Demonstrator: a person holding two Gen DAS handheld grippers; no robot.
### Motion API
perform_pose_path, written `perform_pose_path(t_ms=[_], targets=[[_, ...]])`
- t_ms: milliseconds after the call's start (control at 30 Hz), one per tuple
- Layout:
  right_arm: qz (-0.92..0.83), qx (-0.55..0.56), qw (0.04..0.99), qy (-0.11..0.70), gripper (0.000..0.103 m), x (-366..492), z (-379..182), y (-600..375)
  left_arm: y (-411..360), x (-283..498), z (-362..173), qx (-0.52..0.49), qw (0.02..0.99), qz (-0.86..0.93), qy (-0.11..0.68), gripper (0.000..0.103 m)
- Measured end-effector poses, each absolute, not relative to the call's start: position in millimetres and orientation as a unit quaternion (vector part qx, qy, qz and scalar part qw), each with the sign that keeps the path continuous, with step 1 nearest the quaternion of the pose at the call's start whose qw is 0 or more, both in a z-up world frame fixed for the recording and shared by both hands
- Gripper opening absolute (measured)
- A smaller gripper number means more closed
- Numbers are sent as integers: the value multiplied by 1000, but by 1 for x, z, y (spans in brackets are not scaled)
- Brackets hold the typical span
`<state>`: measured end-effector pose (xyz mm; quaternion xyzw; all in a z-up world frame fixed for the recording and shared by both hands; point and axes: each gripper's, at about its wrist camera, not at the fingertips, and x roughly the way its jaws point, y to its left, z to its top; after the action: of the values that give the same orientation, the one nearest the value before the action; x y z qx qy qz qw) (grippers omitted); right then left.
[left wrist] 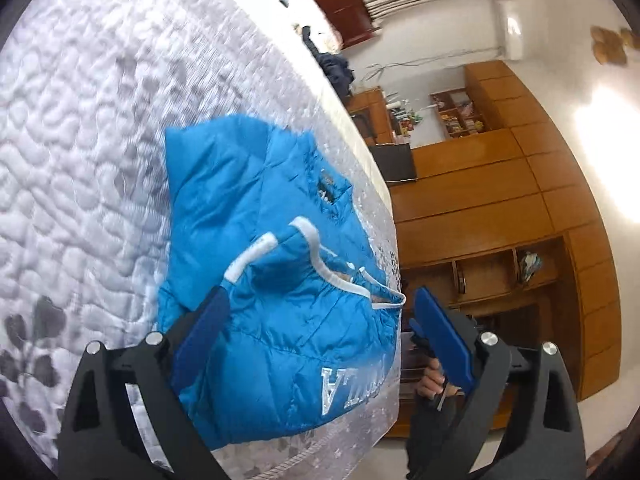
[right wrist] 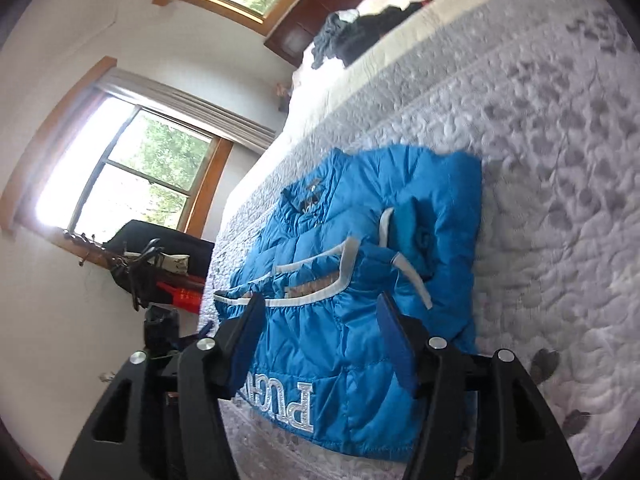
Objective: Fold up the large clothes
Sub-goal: 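Open both tools and release the folded hem onto the jacket, then grasp the folded edge with both tools and lift it off the bed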
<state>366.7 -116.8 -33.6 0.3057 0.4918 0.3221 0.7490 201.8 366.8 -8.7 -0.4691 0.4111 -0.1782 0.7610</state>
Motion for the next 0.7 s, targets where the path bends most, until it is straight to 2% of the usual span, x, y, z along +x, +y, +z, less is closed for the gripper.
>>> perform_pose_path(t_ms=[200,267,533,567,633,667,700], targets=[[318,201,789,485,61,366,-25,-107,349,206,4,-345,812,-171,439,93],[315,181,794,488,64,371,-30,-106,347,213,-5,-325,815,-164,450,93],[316,142,791,504,65,393,-64,-100,331,240,-29,-279,818,-155,478,90],[317,142,790,505,65,393,-66,-99,327,239,-26,-267,824,-153,475,87],[324,134,789,505,64,392,-68,-96,318,236,-21,-231,835,-147,477,60],[326,129,789,504,62,391,-67,-94,315,235,-20,-220,838,-145,478,52],[329,123,790,503,57,390,-67,-92,312,234,-19,-211,839,-144,480,38]])
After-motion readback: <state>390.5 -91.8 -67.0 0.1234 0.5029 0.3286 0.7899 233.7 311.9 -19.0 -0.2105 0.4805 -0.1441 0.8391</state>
